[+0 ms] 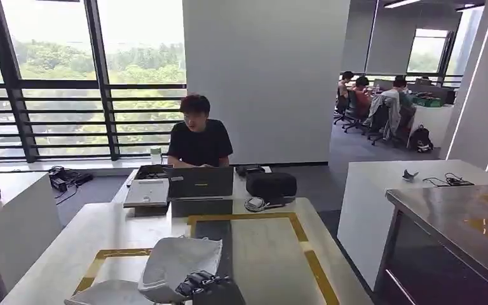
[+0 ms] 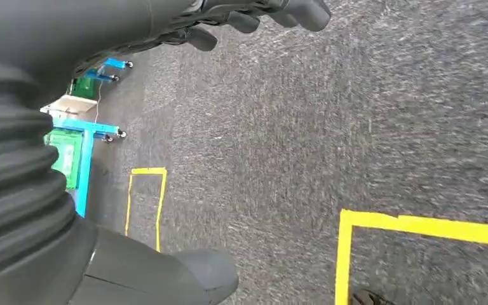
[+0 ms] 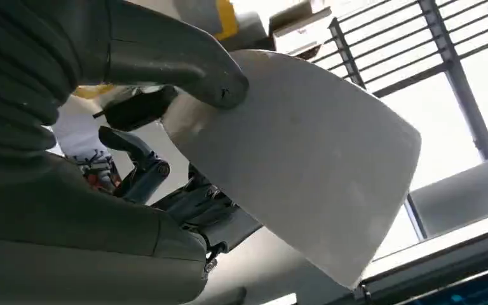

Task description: Take the parts from the cabinet and place them on the table.

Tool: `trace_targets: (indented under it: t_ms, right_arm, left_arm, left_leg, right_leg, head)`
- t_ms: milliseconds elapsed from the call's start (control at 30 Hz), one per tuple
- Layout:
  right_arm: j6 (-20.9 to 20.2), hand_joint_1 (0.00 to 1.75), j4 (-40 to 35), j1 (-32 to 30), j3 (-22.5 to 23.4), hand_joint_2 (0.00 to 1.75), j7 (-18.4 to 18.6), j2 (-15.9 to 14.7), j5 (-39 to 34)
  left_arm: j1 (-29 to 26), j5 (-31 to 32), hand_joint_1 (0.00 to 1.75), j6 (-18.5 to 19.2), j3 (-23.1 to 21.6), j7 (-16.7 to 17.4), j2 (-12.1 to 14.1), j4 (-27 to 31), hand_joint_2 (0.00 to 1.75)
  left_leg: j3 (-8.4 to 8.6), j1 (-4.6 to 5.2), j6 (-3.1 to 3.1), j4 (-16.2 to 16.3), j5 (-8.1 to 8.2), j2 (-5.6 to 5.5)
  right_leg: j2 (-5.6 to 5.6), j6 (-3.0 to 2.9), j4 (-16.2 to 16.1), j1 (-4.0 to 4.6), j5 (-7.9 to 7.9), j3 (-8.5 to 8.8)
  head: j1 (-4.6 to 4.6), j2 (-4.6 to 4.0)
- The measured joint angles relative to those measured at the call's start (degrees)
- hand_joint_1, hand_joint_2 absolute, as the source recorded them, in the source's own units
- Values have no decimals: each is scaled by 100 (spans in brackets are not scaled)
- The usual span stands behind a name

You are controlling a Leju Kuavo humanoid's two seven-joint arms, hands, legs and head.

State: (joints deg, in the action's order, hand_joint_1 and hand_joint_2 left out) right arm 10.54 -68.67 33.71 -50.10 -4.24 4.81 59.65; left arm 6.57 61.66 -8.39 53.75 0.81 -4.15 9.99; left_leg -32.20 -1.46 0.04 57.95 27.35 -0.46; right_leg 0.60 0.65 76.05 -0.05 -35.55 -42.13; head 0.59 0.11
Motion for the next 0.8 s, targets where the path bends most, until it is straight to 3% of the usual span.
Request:
trace_targets:
  t_ms: [33, 67, 133, 167, 200, 233, 267, 300, 333, 367, 400, 467, 500, 533, 567, 633, 667, 700, 767, 800]
  right_arm:
    - [0, 175, 73, 15, 7, 175, -4, 11, -19]
    - [-22, 175, 140, 38, 13, 175, 0, 26, -39]
    - [-68, 175, 376, 148, 39, 175, 15, 77, -61]
    - [-59, 175, 584, 250, 57, 175, -2, 92, -94]
    - [-50, 175, 792, 348, 72, 175, 0, 138, -122]
    - [-26, 175, 995, 432, 120, 175, 15, 166, -162]
    - [22, 175, 1264, 538, 190, 175, 9, 223, -212]
    - [78, 175, 1548, 667, 253, 175, -13, 293, -245]
    - [159, 175, 1818, 770, 338, 175, -61, 336, -291]
    - [241, 175, 2049, 909, 413, 175, -134, 376, -304]
    - [295, 175, 2306, 1008, 474, 175, -186, 424, -317]
    - [332, 175, 2646, 1075, 559, 175, -238, 481, -328]
    - [337, 175, 2778, 1075, 588, 175, -238, 503, -330]
    - [339, 175, 2892, 1079, 601, 175, -236, 516, -332]
    - [339, 175, 2977, 1081, 614, 175, -221, 529, -339]
    - [339, 175, 3130, 1125, 671, 175, -96, 564, -321]
    - [328, 175, 3270, 1195, 689, 175, -37, 577, -293]
    - [315, 175, 3419, 1251, 702, 175, -11, 590, -267]
    - [308, 175, 3670, 1335, 761, 175, -31, 579, -221]
    - [299, 175, 3805, 1395, 774, 175, -37, 575, -183]
  left_arm:
    - [-2, 0, 0, 0, 0, -2, -2, 0, 175]
    - [-1, 0, 0, 0, 0, -4, -9, 0, 175]
    - [10, 0, 0, 0, 0, -11, -20, 0, 175]
    - [27, 0, 0, 0, 0, -11, -22, 0, 175]
    - [48, 2, 0, 4, 0, -9, -22, 0, 175]
    - [65, 4, 0, 24, 2, -9, -22, 2, 175]
    - [61, 11, 0, 50, 2, -9, -20, 2, 175]
    - [75, 17, 0, 63, 2, -13, -20, 4, 175]
    - [81, 24, 0, 83, 4, -13, -20, 4, 175]
    - [93, 31, 0, 90, 4, -15, -31, 2, 175]
    - [100, 39, 0, 105, 4, -18, -37, 0, 175]
    - [94, 50, 0, 105, 4, -15, -29, 0, 175]
    - [80, 52, 0, 105, 4, -13, -28, 0, 175]
    - [63, 52, 0, 105, 7, -9, -26, 0, 175]
    - [59, 55, 0, 109, 7, -9, -26, 0, 175]
    - [52, 70, 0, 133, 7, 2, -26, 0, 175]
    - [35, 77, 0, 149, 7, 22, -31, -7, 175]
    - [46, 105, 0, 188, 7, 33, -31, -11, 175]
    - [43, 168, 0, 252, 7, 101, -39, -11, 175]
    - [47, 197, 0, 313, 7, 158, -44, -18, 175]
  left_leg:
    - [81, -13, -17, 0, 59, -7]
    - [176, -24, -34, 0, 122, -11]
    - [310, -40, -79, -5, 253, -11]
    - [409, -25, -118, 38, 312, -15]
    - [409, -19, -172, 20, 376, -31]
    - [415, -26, -215, -36, 431, -7]
    - [506, -18, -278, 55, 341, -5]
    - [567, -33, -316, 50, 343, -2]
    - [547, -47, -322, 145, 391, 11]
    - [426, -42, -319, 414, 448, 18]
    - [201, -43, -333, 780, 586, 18]
    - [-360, -27, -352, 1522, 938, 17]
    - [-569, -18, -332, 1692, 1035, 17]
    - [-649, -13, -314, 1617, 983, 17]
    - [-630, -8, -307, 1339, 764, 18]
    - [-464, -9, -284, 485, 34, 28]
    - [-475, 0, -250, 115, -396, 47]
    - [-455, 27, -203, 117, -208, 54]
    - [-403, 31, -113, 121, -276, 33]
    - [-373, 32, -83, 130, -274, 25]
  right_leg:
    - [-13, 9, -151, -15, 89, -32]
    - [-24, 8, -503, -27, 352, 37]
    - [-46, -36, -1487, -33, 1166, 329]
    - [-58, -56, -1757, -8, 1307, 344]
    - [-58, -71, -1698, 6, 1115, 358]
    - [-52, -98, -1710, 23, 1128, 421]
    - [-39, -146, -1768, 8, 1143, 433]
    - [-21, -202, -1768, 14, 1116, 560]
    - [-22, -266, -1805, -5, 1134, 652]
    - [-44, -311, -1801, 1, 1086, 717]
    - [-41, -344, -1801, 15, 1057, 758]
    - [-33, -368, -1801, 45, 977, 820]
    - [-17, -368, -1799, 57, 923, 877]
    - [-7, -364, -1799, 60, 872, 939]
    - [-1, -349, -1798, 60, 810, 1021]
    - [-6, -319, -1794, 59, 685, 1172]
    - [-8, -289, -1769, 77, 623, 1225]
    - [12, -254, -1765, 91, 580, 1224]
    - [9, -166, -1750, 88, 562, 1265]
    - [7, -158, -1764, 96, 562, 1277]
  head:
    - [7, 0]
    - [7, 0]
    - [9, 0]
    - [9, 0]
    - [4, 0]
    - [4, 0]
    - [0, 0]
    - [-4, 0]
    - [-11, 0]
    - [-22, -7]
    - [-28, -7]
    - [-33, -2]
    - [-33, 0]
    - [-37, -2]
    - [-37, -2]
    - [-39, -2]
    - [-44, -2]
    - [-46, -2]
    - [-24, 0]
    - [-28, 0]
